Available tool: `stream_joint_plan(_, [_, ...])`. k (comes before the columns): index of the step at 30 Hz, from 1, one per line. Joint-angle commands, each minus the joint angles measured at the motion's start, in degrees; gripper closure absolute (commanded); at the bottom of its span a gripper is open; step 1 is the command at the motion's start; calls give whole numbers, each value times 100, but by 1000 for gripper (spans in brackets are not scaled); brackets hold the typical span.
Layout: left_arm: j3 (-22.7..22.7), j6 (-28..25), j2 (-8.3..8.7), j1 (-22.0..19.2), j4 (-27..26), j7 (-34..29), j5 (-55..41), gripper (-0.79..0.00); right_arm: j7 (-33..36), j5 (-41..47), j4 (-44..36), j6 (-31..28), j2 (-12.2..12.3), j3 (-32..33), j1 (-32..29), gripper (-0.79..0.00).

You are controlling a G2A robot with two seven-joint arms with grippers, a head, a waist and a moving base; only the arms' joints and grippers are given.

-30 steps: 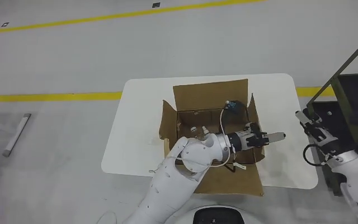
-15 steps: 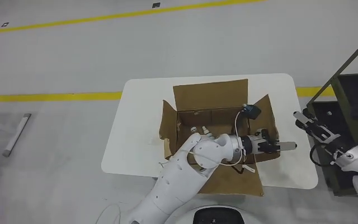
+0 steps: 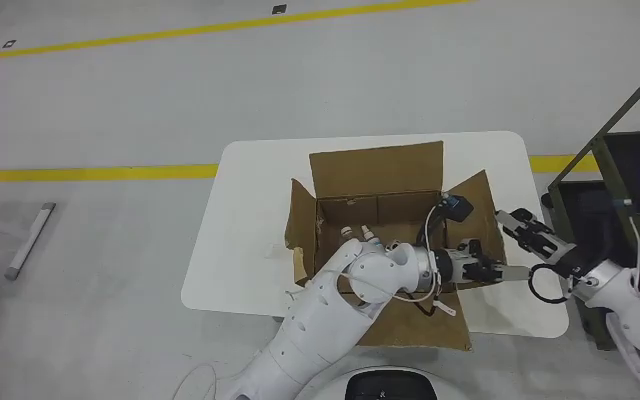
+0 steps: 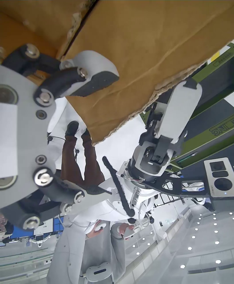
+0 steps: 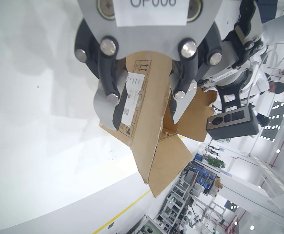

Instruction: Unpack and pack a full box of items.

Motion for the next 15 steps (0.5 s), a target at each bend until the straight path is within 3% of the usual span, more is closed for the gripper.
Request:
stream_joint_plan(1, [-29, 4, 15, 36, -7, -20, 29, -785, -30, -57, 26, 6, -4, -32, -16, -354])
stream_joint_plan(8, [-305, 170, 120, 196, -282, -11, 305, -785, -80, -79, 111, -17, -16, -27, -138, -265])
stream_joint_plan(13, [-546, 686, 302, 253, -772, -281, 1634, -785, -131, -45, 185, -78, -28, -16, -275, -6])
stream_joint_plan(15, [-685, 880, 373, 382, -1049, -413, 1936, -785, -164, -40, 215, -113, -35, -20, -340, 0])
